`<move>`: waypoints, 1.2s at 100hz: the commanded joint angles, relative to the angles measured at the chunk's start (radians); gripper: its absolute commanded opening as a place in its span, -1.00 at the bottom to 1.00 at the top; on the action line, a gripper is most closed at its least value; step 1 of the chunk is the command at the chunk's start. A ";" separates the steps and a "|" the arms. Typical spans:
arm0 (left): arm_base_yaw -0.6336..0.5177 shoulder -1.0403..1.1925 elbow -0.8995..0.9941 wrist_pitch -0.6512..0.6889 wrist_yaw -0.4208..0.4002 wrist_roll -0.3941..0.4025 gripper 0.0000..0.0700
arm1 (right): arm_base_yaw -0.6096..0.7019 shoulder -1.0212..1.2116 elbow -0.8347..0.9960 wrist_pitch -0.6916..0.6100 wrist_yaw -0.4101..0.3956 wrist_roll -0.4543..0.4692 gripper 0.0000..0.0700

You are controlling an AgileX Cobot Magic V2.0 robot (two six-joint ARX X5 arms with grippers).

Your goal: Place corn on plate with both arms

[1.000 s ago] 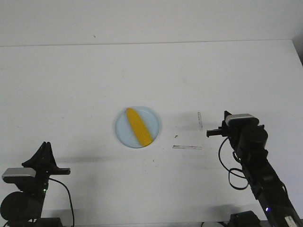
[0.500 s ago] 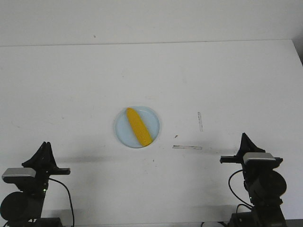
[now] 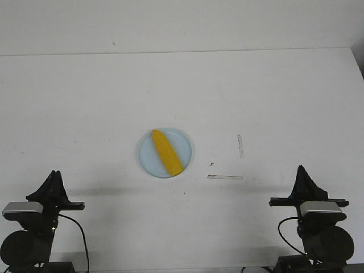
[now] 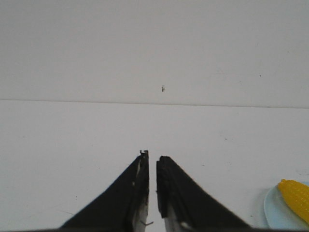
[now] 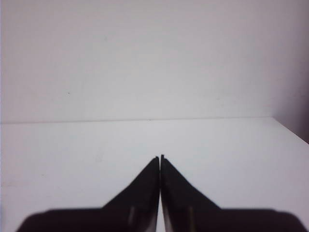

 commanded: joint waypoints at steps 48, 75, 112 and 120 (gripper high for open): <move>0.002 -0.002 0.008 0.013 0.000 0.008 -0.88 | 0.001 -0.003 0.002 0.010 0.000 -0.005 -0.99; 0.003 -0.026 -0.024 0.016 -0.014 0.008 -0.88 | 0.001 -0.003 0.002 0.010 0.000 -0.005 -0.99; 0.003 -0.051 -0.241 0.192 0.053 0.007 -0.88 | 0.001 -0.003 0.002 0.010 0.001 -0.005 -0.99; 0.003 -0.073 -0.267 0.189 0.053 0.005 -0.88 | 0.001 -0.003 0.002 0.010 0.001 -0.005 -0.99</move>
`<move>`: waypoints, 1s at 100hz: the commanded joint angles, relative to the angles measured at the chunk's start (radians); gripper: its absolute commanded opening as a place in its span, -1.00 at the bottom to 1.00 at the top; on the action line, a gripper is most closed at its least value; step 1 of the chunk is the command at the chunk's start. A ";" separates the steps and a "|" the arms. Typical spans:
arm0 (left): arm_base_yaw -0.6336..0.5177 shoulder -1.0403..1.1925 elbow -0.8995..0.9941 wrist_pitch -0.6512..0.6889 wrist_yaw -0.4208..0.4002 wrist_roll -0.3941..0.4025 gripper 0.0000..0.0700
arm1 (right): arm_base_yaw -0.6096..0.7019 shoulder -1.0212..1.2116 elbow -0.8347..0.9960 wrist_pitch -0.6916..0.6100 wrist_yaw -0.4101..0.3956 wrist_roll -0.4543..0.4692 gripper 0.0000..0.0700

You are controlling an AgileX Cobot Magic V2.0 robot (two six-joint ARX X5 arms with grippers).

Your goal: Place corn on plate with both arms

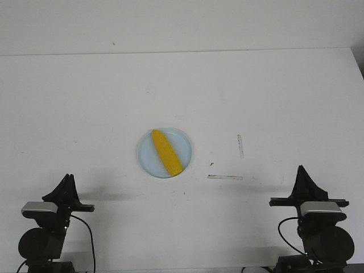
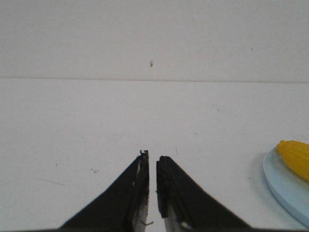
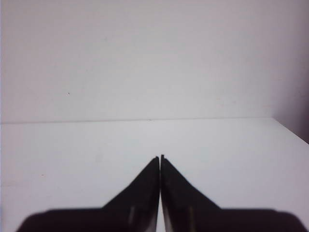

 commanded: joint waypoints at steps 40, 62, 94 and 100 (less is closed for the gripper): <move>0.000 -0.087 -0.081 -0.007 -0.001 0.006 -1.00 | 0.001 -0.003 0.002 0.010 0.001 -0.005 -0.99; 0.000 -0.087 -0.104 -0.027 -0.003 0.005 -1.00 | 0.001 -0.003 0.002 0.010 0.001 -0.005 -0.99; 0.000 -0.087 -0.104 -0.033 -0.050 0.005 -1.00 | 0.001 -0.003 0.002 0.010 0.001 -0.005 -0.99; 0.000 -0.087 -0.104 -0.032 -0.041 0.005 -1.00 | 0.001 -0.003 0.002 0.010 0.001 -0.005 -0.99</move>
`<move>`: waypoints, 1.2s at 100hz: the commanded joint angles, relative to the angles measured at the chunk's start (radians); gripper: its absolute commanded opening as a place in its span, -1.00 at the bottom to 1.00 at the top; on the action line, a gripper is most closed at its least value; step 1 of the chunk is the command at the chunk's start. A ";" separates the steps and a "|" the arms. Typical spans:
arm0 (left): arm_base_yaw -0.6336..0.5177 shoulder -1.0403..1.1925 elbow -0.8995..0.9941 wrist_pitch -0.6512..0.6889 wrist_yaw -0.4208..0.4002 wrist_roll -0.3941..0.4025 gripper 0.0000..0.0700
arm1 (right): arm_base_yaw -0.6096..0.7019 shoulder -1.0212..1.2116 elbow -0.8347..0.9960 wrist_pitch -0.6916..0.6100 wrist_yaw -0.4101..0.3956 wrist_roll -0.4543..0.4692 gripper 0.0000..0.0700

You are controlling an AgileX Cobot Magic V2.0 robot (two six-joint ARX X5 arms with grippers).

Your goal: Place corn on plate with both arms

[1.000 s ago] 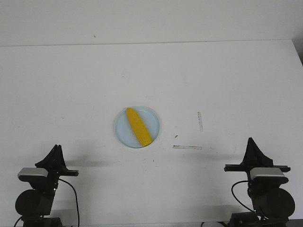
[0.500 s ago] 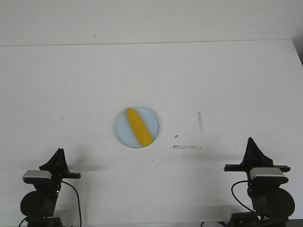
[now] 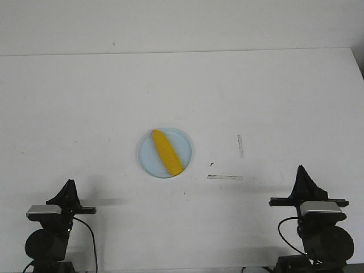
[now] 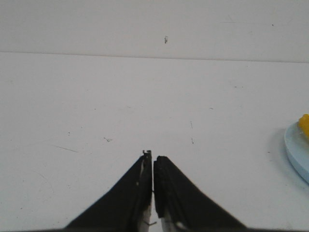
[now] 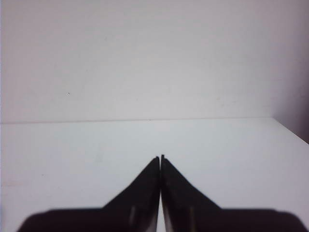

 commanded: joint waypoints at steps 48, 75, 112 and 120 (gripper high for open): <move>0.000 -0.002 -0.022 0.017 0.008 0.005 -1.00 | 0.001 -0.003 0.002 0.010 0.000 -0.005 -0.99; 0.000 -0.002 -0.022 0.017 0.008 0.005 -1.00 | 0.001 -0.003 0.002 0.010 0.000 -0.005 -0.99; 0.000 -0.002 -0.022 0.016 0.008 0.005 -1.00 | -0.017 -0.038 -0.044 0.021 -0.050 -0.010 -0.99; 0.000 -0.002 -0.022 0.016 0.008 0.005 -1.00 | -0.017 -0.069 -0.097 0.052 -0.054 -0.014 -0.99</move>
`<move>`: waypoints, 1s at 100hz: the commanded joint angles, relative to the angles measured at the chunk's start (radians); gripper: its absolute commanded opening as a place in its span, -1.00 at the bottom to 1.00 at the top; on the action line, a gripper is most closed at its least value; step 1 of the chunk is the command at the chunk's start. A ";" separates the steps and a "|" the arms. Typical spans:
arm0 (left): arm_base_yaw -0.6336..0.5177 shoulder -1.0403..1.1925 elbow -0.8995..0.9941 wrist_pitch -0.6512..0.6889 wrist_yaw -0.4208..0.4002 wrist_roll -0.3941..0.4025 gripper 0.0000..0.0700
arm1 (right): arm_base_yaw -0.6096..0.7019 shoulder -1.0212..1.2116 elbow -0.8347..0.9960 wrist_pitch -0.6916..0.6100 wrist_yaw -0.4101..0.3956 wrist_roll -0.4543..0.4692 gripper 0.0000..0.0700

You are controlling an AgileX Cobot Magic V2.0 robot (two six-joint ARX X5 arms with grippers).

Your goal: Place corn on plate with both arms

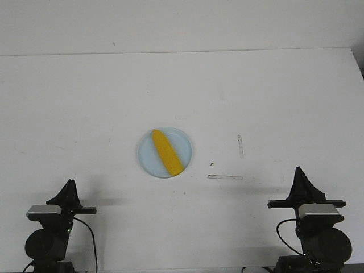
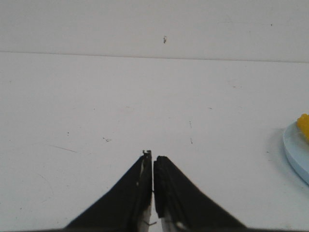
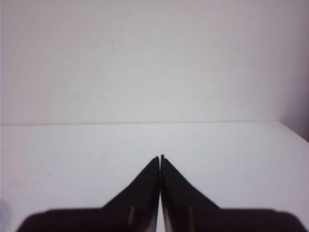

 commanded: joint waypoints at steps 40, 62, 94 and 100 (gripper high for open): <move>0.000 -0.002 -0.021 0.016 0.005 0.006 -1.00 | 0.003 -0.079 -0.317 0.377 -0.002 -0.009 -0.99; 0.000 -0.002 -0.021 0.016 0.005 0.006 -1.00 | 0.005 -0.079 -0.327 0.362 -0.003 -0.008 -0.99; 0.000 -0.002 -0.021 0.016 0.005 0.006 -1.00 | 0.005 -0.079 -0.327 0.364 -0.002 -0.008 -0.99; 0.000 -0.002 -0.021 0.016 0.005 0.006 -1.00 | 0.005 -0.079 -0.327 0.364 -0.002 -0.008 -0.99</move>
